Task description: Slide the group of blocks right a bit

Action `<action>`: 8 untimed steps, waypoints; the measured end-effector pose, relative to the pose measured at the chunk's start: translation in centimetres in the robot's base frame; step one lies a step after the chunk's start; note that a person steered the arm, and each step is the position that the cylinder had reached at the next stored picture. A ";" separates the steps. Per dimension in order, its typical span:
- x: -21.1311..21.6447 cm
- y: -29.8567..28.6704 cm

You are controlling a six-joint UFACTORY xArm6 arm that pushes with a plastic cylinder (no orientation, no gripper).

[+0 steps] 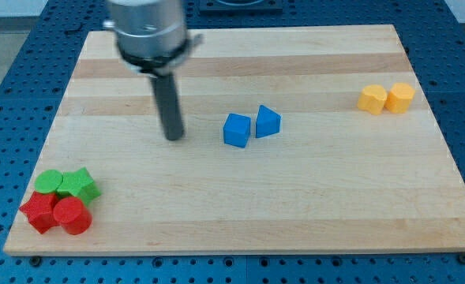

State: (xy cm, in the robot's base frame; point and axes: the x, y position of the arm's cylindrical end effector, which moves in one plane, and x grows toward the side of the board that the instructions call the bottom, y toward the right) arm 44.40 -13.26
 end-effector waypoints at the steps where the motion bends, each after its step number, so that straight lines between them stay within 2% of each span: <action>1: 0.6 -7.2; 2: 1.9 -16.1; 5: 3.1 -17.2; 7: 10.7 -17.2; 8: 11.6 -17.2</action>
State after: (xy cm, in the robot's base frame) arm 56.01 -30.48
